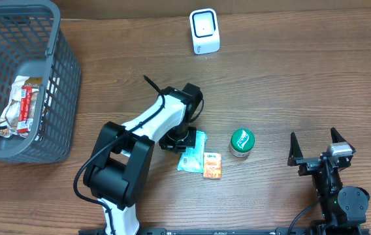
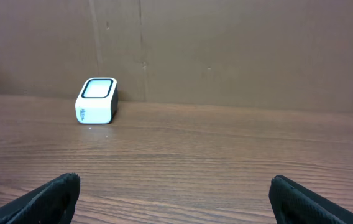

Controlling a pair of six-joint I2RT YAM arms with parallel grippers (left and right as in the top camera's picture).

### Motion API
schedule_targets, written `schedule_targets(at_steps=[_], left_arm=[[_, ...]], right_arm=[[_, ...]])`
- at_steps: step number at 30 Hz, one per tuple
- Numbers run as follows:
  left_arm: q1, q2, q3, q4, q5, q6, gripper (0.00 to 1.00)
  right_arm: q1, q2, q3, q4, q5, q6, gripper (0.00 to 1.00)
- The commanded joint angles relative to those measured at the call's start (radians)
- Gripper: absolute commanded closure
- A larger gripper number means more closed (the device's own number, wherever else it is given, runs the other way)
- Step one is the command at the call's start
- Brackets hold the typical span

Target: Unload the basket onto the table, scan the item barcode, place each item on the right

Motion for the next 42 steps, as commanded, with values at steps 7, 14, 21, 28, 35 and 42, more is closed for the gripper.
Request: schedule_targets(at_steps=[7,14,21,28,35,42], left_arm=[[-0.066,0.005,-0.002,0.057,0.157,0.023,0.96],[-0.038,-0.003,0.111,-0.042,0.135,0.079,0.96],[0.062,-0.055,0.509,-0.248,-0.043,0.124,0.94],[0.209,-0.059,1.04,-0.38,-0.445,0.18,0.39],[0.411,-0.059,1.292,-0.307,-0.533,0.357,0.0],[0.694,-0.051,1.276,-0.259,-0.428,0.382,0.0]], right_arm=[[-0.003,-0.011,-0.01,0.003,0.006,-0.001,0.0],[-0.002,-0.011,-0.01,0.003,0.006,-0.001,0.0],[-0.002,-0.011,-0.01,0.003,0.006,-0.001,0.0],[-0.003,-0.011,-0.01,0.003,0.006,-0.001,0.0],[-0.002,-0.011,-0.01,0.003,0.006,-0.001,0.0],[-0.002,-0.011,-0.01,0.003,0.006,-0.001,0.0]])
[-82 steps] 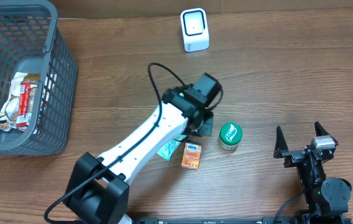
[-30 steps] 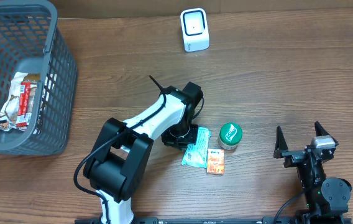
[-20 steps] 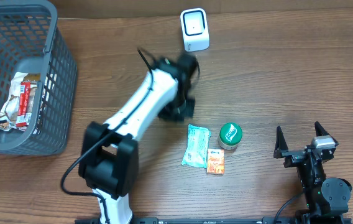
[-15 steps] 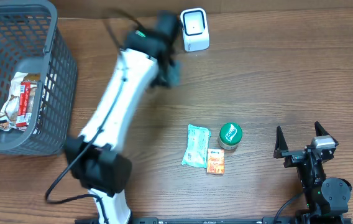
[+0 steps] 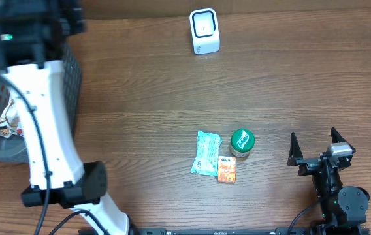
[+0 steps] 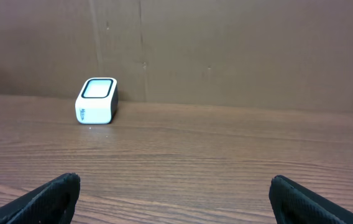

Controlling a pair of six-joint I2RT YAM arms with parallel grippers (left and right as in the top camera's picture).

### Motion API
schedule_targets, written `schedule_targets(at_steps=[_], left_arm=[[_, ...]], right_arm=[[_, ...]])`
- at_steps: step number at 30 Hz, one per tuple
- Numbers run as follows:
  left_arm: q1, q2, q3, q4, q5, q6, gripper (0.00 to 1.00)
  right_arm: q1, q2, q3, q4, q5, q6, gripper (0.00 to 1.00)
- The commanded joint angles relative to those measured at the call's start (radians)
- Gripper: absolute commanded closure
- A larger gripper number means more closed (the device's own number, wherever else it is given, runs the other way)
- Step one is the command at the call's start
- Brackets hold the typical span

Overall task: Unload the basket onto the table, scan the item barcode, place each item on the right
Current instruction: 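Move the left gripper back over the grey basket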

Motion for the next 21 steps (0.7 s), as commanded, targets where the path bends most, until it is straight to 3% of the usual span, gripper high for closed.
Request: schedule_targets(at_steps=[1,8,14,21], left_arm=[[0.137,0.008,-0.01,0.013,0.089,0.043,0.0],[0.396,0.008,-0.092,0.065,0.361,0.155,0.0],[0.502,0.025,-0.268,0.15,0.369,0.259,0.0],[0.514,0.101,-0.453,0.24,0.368,0.419,0.0]], right_arm=[[-0.002,-0.011,-0.01,0.003,0.006,-0.001,0.0],[-0.002,-0.011,-0.01,0.003,0.006,-0.001,0.0],[-0.002,-0.011,-0.01,0.003,0.006,-0.001,0.0],[-0.003,-0.011,-0.01,0.003,0.006,-0.001,0.0]])
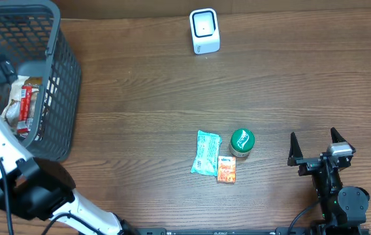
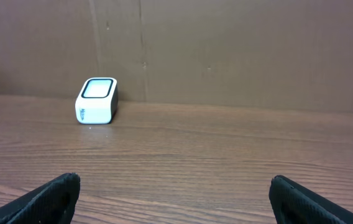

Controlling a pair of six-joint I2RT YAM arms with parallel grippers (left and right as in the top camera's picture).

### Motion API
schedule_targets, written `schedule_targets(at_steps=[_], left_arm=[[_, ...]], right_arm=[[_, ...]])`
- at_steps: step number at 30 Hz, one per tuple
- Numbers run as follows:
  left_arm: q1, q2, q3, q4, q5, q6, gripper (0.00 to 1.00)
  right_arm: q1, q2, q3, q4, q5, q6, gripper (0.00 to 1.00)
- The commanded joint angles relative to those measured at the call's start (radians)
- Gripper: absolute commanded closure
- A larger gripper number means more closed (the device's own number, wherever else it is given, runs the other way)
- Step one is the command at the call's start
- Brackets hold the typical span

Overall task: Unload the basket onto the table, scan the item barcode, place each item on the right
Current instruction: 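Move the left gripper back over the grey basket, then grasp the brown snack bag with red strip in the basket, left gripper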

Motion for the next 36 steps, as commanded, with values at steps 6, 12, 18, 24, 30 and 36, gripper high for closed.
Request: schedule_targets(at_steps=[6,12,18,24,30,36], left_arm=[[0.0,0.166,-0.09,0.028,0.023,0.16,0.0],[0.003,0.268,-0.09,0.046,-0.006,0.2,0.0],[0.009,0.351,-0.09,0.059,-0.007,0.25,0.0],[0.015,0.396,-0.093,0.064,-0.037,0.276,0.0],[0.051,0.401,-0.101,0.074,-0.04,0.262,0.0],[0.079,0.408,-0.101,0.077,0.011,0.245,0.0]], right_arm=[[-0.002,-0.011,-0.01,0.003,0.006,-0.001,0.0],[-0.002,-0.011,-0.01,0.003,0.006,-0.002,0.0],[-0.002,-0.011,-0.01,0.003,0.006,-0.001,0.0],[-0.002,-0.011,-0.01,0.003,0.006,-0.002,0.0],[-0.002,-0.011,-0.01,0.003,0.006,-0.002,0.0],[-0.003,-0.011,-0.01,0.003,0.006,-0.001,0.0]])
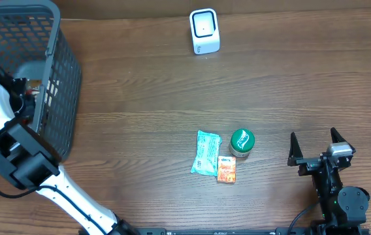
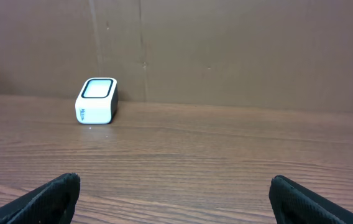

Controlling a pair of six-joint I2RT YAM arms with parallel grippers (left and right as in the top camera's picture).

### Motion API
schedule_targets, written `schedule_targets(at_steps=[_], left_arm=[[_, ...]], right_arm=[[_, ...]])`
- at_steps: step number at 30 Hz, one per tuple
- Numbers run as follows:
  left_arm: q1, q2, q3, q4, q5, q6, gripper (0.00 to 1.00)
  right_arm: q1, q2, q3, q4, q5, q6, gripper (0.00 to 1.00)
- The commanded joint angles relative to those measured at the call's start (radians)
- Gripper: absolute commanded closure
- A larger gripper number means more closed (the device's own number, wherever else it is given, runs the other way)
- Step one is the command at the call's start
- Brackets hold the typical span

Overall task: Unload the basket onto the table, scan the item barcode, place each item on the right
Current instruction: 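Grasp the brown snack bag with red strip in the basket, left gripper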

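The white barcode scanner point(image 1: 204, 31) stands at the table's far edge, also seen in the right wrist view point(image 2: 97, 100). A teal packet point(image 1: 206, 153), a small orange box point(image 1: 226, 168) and a green-lidded jar point(image 1: 241, 141) lie together mid-table. My left gripper point(image 1: 21, 99) reaches down inside the grey basket point(image 1: 68, 65) at the far left. Its fingers are hidden behind the mesh wall, over a red-and-white packet point(image 1: 32, 85) that barely shows. My right gripper point(image 1: 313, 136) point(image 2: 173, 199) rests open at the near right, holding nothing.
The basket takes up the far left corner, with the left arm's white links and base running along its near side. Bare wood lies between the three items and the scanner. A brown wall stands behind the scanner.
My left gripper was at the basket's left inner side above the packets. Now it sits lower and further right inside the basket, covering most of them. Nothing else moved.
My left gripper was first down on the teal packet beside the orange box mid-table. Then the arm stood over the basket, with packet and box left lying nearer the jar. After that it reached into the basket, and now sits deeper. The right arm stayed still.
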Motion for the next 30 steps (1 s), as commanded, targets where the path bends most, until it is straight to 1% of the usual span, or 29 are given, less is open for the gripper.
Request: schedule_targets(at_steps=[1,7,10,13,14,15,16,17,19,20,22,23,25,26,30], left_arm=[[0.013,0.021,-0.007,0.003,0.041,-0.008,0.01],[0.011,0.024,-0.03,0.012,0.081,-0.008,0.06],[0.011,0.024,-0.068,0.032,0.109,-0.008,0.06],[0.011,0.024,-0.115,0.052,0.136,-0.008,0.09],[0.011,0.024,-0.126,0.054,0.132,-0.007,0.12],[0.011,0.024,-0.131,0.054,0.12,-0.007,0.19],[0.011,0.024,-0.131,0.052,0.117,-0.007,0.37],[0.011,0.024,-0.131,0.052,0.117,-0.007,0.51],[0.011,0.02,-0.126,0.051,0.118,-0.008,0.66],[0.011,0.017,-0.122,0.051,0.119,-0.008,0.69],[0.008,0.01,-0.109,0.045,0.124,-0.011,0.73],[0.007,0.007,-0.101,0.044,0.126,-0.027,0.75],[0.002,-0.006,-0.083,0.03,0.135,-0.069,0.82],[0.001,-0.015,-0.076,0.03,0.142,-0.07,0.83],[-0.006,-0.076,-0.011,0.016,0.202,-0.184,0.93]], right_arm=[[-0.003,-0.011,-0.01,0.003,0.006,-0.002,0.0],[-0.002,-0.011,-0.01,0.003,0.006,-0.002,0.0],[-0.002,-0.011,-0.01,0.003,0.006,-0.002,0.0],[-0.002,-0.011,-0.01,0.003,0.006,-0.002,0.0],[-0.003,-0.011,-0.01,0.003,0.006,-0.002,0.0],[-0.003,-0.011,-0.01,0.003,0.006,-0.002,0.0],[-0.002,-0.011,-0.01,0.003,0.006,-0.002,0.0],[-0.003,-0.011,-0.01,0.003,0.006,-0.002,0.0],[-0.002,-0.011,-0.01,0.003,0.006,-0.002,0.0],[-0.002,-0.011,-0.01,0.003,0.006,-0.002,0.0],[-0.002,-0.011,-0.01,0.003,0.006,-0.002,0.0],[-0.002,-0.011,-0.01,0.003,0.006,-0.002,0.0],[-0.002,-0.011,-0.01,0.003,0.006,-0.002,0.0],[-0.002,-0.011,-0.01,0.003,0.006,-0.002,0.0],[-0.002,-0.011,-0.01,0.003,0.006,-0.002,0.0]])
